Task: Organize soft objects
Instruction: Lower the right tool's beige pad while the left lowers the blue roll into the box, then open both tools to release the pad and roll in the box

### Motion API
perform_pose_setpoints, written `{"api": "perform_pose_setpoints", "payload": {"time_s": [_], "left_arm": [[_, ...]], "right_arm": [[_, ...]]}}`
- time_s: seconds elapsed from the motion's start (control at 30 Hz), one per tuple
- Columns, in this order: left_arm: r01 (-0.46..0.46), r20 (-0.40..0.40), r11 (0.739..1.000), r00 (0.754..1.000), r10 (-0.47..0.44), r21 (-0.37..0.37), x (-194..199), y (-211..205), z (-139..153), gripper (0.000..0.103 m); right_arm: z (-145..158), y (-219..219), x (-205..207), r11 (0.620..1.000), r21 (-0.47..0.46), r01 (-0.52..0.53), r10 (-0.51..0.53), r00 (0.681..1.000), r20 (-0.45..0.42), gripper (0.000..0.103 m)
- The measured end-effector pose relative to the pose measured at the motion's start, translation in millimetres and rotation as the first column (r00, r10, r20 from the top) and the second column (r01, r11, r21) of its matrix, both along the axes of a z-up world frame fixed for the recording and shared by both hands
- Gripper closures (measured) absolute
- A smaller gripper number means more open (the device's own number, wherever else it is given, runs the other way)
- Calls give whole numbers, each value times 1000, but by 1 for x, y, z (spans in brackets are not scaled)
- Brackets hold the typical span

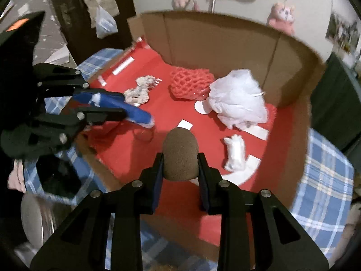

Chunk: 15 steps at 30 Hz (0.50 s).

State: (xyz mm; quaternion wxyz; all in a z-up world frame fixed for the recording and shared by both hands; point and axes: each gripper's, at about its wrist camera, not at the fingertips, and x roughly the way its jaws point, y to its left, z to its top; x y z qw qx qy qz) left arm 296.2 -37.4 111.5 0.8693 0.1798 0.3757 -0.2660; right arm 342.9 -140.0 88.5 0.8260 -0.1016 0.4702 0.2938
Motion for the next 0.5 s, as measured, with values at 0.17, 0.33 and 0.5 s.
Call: {"api": "perform_pose_setpoints", "payload": {"time_s": [0.17, 0.33, 0.5], "left_arm": [[-25, -16, 997, 1000, 26, 73, 33, -17, -12, 88], [-33, -40, 991, 998, 39, 133, 56, -24, -29, 87], [-17, -31, 985, 999, 23, 172, 62, -28, -40, 86]], "right_arm": [[-15, 18, 30, 998, -58, 24, -27, 998, -53, 76], [-27, 24, 48, 996, -80, 35, -42, 995, -88, 76], [-36, 30, 57, 994, -111, 26, -37, 994, -104, 76]]}}
